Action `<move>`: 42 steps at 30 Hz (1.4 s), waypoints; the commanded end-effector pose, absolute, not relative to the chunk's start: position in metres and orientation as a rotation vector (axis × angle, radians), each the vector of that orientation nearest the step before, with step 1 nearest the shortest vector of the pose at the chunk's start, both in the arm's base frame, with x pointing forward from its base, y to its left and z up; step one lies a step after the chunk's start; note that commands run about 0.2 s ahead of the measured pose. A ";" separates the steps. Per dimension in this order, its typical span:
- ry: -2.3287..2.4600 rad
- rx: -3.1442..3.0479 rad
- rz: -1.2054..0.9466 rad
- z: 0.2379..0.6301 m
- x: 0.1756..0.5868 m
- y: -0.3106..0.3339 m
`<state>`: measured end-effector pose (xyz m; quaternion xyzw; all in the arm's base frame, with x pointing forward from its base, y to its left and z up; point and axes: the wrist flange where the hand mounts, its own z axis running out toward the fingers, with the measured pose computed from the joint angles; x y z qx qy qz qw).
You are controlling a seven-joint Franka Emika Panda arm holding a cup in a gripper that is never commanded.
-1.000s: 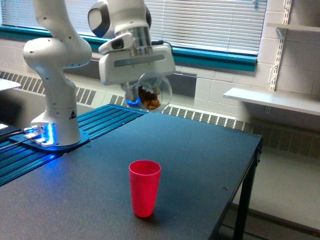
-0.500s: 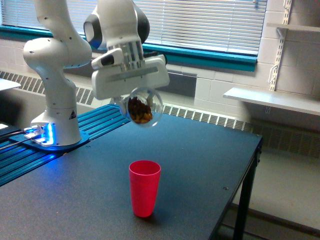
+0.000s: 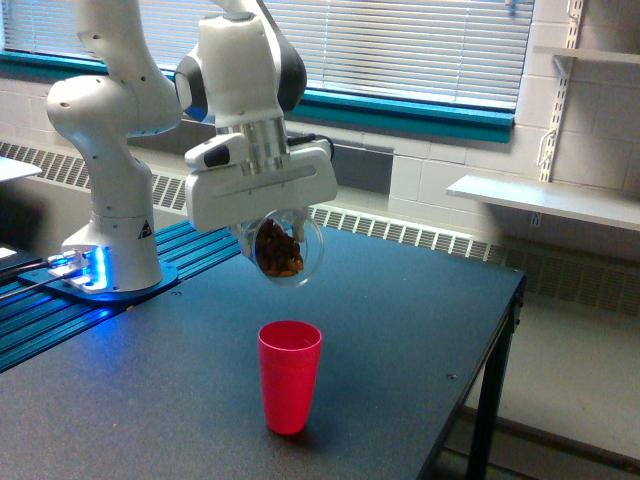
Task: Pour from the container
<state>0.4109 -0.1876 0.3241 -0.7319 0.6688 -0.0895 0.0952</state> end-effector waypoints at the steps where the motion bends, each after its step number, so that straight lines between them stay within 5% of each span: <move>1: 1.968 -2.171 -0.271 0.324 0.415 -0.194; 42: 2.011 -2.146 -0.110 0.293 0.427 -0.196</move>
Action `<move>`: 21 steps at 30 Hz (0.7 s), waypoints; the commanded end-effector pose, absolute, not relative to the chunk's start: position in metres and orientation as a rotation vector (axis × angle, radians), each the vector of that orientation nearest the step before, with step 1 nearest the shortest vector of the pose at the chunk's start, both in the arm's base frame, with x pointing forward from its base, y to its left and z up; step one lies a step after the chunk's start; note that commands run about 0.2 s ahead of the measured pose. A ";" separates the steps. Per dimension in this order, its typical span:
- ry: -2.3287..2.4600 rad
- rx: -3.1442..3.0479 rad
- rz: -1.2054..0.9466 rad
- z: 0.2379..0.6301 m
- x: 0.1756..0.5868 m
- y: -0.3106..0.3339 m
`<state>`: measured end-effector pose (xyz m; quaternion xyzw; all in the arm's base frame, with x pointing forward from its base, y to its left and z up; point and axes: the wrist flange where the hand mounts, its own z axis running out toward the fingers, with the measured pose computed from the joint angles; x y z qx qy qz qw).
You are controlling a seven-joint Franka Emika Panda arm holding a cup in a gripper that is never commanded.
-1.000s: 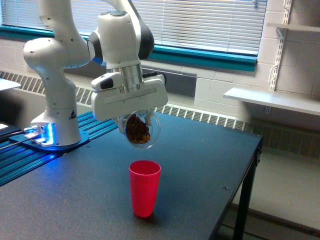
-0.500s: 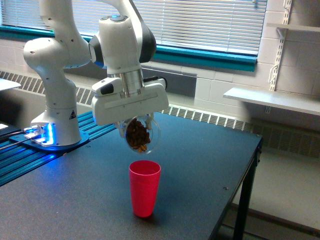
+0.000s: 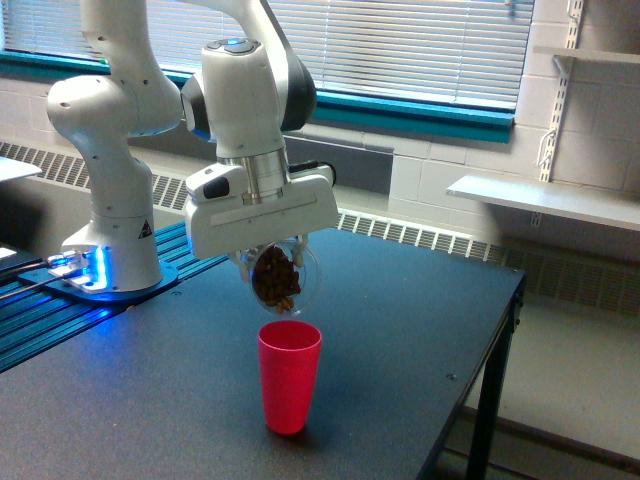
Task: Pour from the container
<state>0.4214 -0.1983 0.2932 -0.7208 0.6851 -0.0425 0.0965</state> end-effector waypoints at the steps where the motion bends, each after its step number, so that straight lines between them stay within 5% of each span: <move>1: 2.015 -2.149 -0.097 0.291 0.427 -0.196; 21: 2.051 -2.128 -0.054 0.289 0.434 -0.202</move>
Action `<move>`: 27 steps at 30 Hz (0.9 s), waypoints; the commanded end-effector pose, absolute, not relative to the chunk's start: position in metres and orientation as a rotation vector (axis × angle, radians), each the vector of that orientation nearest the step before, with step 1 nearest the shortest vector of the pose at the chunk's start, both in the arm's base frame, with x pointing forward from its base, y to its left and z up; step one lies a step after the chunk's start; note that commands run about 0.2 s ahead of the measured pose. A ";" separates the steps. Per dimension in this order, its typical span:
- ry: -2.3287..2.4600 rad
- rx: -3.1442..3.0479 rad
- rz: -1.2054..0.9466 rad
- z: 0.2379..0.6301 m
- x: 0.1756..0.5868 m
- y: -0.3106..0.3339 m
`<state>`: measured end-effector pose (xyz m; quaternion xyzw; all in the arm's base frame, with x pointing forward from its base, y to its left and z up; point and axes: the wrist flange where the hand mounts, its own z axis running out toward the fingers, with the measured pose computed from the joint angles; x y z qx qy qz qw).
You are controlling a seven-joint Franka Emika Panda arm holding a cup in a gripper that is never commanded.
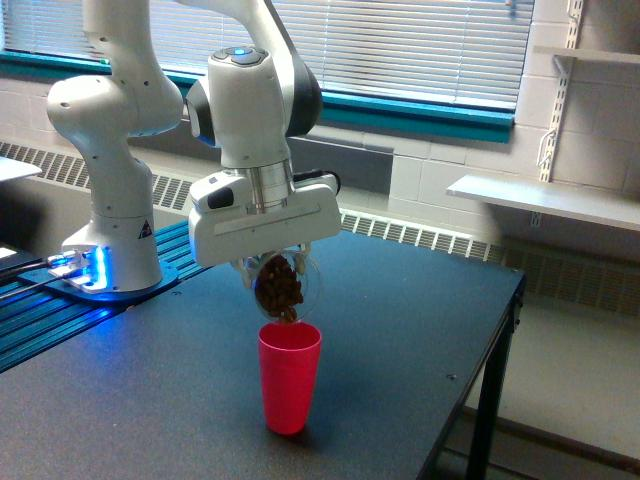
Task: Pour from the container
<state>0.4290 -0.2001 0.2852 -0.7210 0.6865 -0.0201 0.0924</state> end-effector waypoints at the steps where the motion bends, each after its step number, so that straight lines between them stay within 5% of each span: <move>1: 2.057 -2.128 -0.045 0.288 0.434 -0.202; 27: 2.112 -2.088 -0.020 0.287 0.439 -0.211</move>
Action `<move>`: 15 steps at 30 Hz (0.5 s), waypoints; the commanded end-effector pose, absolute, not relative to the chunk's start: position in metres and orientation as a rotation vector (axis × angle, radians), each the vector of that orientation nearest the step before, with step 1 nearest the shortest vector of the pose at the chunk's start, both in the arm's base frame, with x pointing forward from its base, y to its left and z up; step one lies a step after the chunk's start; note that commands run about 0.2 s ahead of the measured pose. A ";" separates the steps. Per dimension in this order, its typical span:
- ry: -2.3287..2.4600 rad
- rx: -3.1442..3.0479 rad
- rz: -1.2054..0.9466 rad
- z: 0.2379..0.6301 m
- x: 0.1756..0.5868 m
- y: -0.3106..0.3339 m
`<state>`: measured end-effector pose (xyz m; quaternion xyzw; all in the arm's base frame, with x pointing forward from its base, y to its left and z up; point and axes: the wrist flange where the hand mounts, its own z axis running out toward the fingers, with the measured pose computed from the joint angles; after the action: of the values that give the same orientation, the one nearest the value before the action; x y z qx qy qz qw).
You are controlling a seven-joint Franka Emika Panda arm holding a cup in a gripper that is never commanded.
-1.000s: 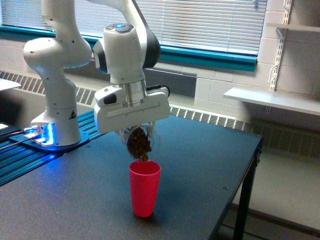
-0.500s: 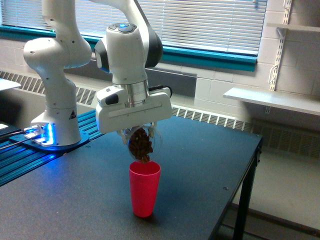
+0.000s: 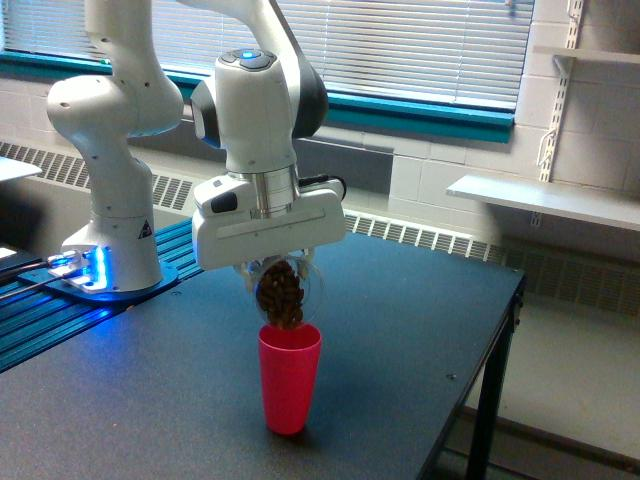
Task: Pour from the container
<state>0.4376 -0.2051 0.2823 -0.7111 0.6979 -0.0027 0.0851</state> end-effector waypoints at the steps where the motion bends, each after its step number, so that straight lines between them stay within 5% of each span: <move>1: 2.115 -2.087 -0.019 0.286 0.439 -0.211; 15: 2.094 -2.080 0.010 0.286 0.442 -0.208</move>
<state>0.4388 -0.2077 0.2838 -0.7039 0.7047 0.0009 0.0894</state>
